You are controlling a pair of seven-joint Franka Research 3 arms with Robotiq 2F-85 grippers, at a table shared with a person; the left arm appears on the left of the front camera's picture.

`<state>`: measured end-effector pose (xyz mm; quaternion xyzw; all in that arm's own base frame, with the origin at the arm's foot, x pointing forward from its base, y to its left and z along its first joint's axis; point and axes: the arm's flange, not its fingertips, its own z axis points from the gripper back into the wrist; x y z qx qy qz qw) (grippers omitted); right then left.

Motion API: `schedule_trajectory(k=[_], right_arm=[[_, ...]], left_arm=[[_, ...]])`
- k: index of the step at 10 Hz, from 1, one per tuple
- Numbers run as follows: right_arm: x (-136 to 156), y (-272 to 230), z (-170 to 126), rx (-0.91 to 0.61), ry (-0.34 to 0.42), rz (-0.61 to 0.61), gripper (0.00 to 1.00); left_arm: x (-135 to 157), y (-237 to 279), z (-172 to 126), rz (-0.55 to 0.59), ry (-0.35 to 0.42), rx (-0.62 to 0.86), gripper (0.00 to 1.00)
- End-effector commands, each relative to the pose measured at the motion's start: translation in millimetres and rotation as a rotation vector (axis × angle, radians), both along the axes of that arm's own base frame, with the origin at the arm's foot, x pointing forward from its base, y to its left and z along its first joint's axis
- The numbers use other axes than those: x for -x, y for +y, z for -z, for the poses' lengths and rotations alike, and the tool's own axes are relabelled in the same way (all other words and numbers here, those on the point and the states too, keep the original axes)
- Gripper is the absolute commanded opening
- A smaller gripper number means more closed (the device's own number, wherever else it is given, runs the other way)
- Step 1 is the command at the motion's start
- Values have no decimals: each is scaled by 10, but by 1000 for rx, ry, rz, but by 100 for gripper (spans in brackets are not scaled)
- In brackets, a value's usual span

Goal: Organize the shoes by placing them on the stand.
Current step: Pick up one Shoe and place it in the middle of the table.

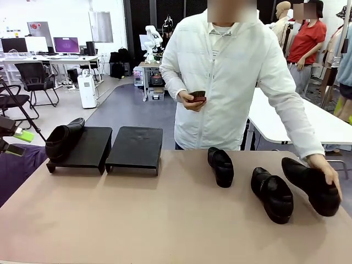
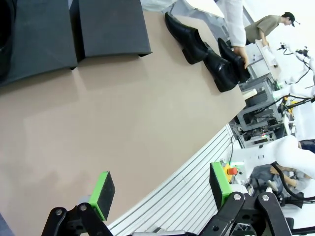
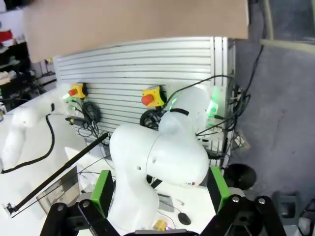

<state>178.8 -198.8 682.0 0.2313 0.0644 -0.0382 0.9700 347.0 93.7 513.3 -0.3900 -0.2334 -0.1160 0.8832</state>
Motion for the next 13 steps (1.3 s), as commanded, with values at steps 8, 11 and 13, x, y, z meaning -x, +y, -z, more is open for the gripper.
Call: schedule_trajectory(k=[8, 11, 13], right_arm=[[-2101, 1443, 259, 259, 236, -535, 100], [-3088, 2647, 811, 420, 358, -741, 100], [-3405, 3078, 1254, 420, 326, -819, 100]], left_arm=[[13, -6, 26, 9, -24, 6, 100], [13, -6, 26, 9, -24, 6, 100], [13, -6, 26, 9, -24, 6, 100]])
